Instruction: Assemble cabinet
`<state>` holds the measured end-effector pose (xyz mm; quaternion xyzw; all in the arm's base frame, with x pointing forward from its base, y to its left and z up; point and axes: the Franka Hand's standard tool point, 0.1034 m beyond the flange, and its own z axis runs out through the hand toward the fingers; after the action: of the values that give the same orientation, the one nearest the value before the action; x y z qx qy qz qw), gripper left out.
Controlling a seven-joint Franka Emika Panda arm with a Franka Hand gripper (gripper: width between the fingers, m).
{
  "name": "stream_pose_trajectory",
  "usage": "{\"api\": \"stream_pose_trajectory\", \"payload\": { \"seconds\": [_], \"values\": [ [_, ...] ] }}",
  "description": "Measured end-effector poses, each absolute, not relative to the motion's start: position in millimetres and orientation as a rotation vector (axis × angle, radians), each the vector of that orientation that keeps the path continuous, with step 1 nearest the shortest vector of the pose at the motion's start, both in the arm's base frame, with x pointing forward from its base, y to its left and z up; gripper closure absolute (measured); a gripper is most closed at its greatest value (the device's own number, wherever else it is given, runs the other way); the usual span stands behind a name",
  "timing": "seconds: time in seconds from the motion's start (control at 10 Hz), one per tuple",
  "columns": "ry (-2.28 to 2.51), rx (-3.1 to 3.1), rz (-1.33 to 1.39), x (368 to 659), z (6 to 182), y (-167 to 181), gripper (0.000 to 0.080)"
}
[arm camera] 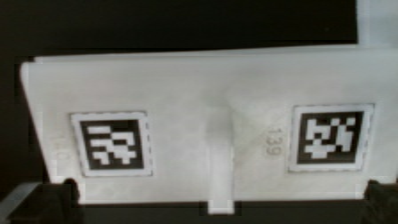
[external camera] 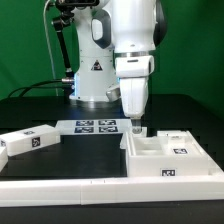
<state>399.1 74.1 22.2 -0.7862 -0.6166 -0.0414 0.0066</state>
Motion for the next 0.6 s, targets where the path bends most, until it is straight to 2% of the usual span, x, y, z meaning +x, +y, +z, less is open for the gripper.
{"api": "stream_pose_trajectory", "payload": {
  "seconds": [0.3, 0.5, 0.6],
  "values": [
    [-1.907, -2.462, -0.113, 396.6, 10.5, 67.1, 0.0003],
    [-1.908, -2.461, -0.112, 396.4, 10.4, 67.4, 0.0264],
    [-1.908, -2.461, -0.112, 396.3, 10.4, 67.8, 0.0264]
  ]
}}
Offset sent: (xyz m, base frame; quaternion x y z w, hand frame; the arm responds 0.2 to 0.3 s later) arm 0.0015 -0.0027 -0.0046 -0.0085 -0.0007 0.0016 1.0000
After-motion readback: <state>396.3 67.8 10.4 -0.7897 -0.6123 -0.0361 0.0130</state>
